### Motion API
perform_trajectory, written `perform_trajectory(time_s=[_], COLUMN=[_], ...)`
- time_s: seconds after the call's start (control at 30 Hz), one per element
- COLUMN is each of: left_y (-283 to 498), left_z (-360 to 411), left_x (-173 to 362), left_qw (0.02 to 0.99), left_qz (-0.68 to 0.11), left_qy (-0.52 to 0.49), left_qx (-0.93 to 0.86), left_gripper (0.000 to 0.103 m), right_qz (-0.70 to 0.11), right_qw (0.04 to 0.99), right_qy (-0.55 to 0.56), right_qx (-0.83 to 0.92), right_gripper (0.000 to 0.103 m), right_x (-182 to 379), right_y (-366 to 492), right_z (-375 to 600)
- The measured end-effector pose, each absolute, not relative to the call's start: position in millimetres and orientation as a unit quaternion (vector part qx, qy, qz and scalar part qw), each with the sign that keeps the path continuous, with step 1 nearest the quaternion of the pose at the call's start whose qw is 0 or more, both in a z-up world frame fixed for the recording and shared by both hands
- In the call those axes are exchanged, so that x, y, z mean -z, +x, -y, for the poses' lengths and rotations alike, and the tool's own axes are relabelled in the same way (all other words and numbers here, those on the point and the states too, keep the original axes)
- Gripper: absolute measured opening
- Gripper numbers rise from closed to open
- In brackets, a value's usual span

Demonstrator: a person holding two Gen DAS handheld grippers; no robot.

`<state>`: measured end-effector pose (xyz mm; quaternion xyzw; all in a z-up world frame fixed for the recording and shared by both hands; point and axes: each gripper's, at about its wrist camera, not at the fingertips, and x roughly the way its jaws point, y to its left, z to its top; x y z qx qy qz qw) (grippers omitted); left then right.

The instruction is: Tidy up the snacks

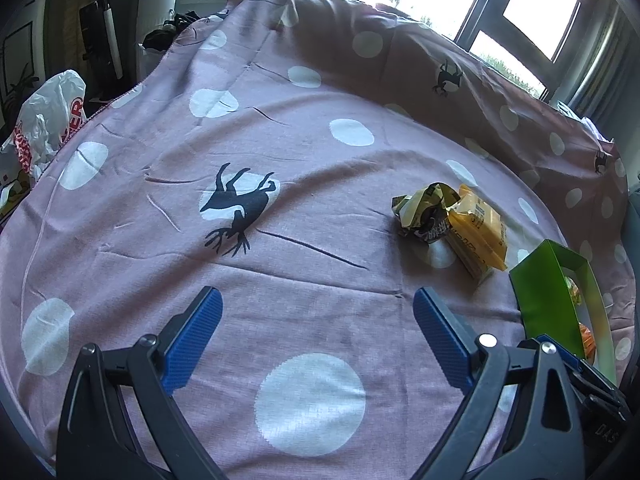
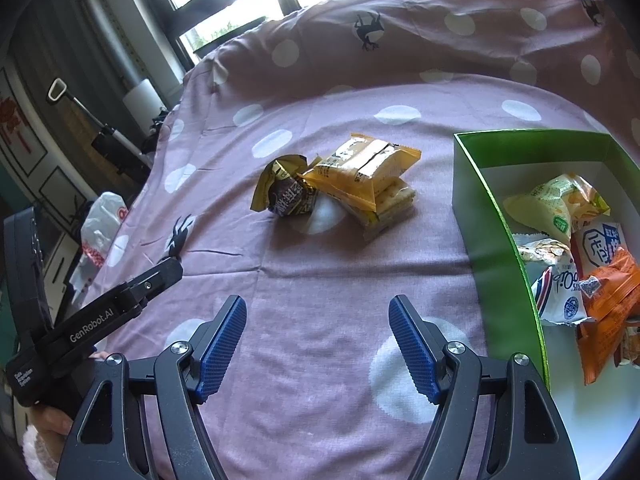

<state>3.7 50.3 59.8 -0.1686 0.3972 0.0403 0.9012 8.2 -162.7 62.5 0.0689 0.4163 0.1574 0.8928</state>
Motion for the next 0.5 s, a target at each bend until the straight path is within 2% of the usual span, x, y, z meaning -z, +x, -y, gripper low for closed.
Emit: perform_trajectory(time_s=[0.5], left_y=[3.9], left_z=[-47.4], left_x=[-59.4], left_qw=[0.900], left_qz=[-0.401], left_qy=[-0.168], left_qx=[-0.037], left_gripper=[0.092], right_qz=[-0.409], right_qw=[0.898], right_qy=[0.062], right_qx=[-0.153], right_gripper=[0.075], right_x=[-63.0], right_y=[7.2], right_z=[161.0])
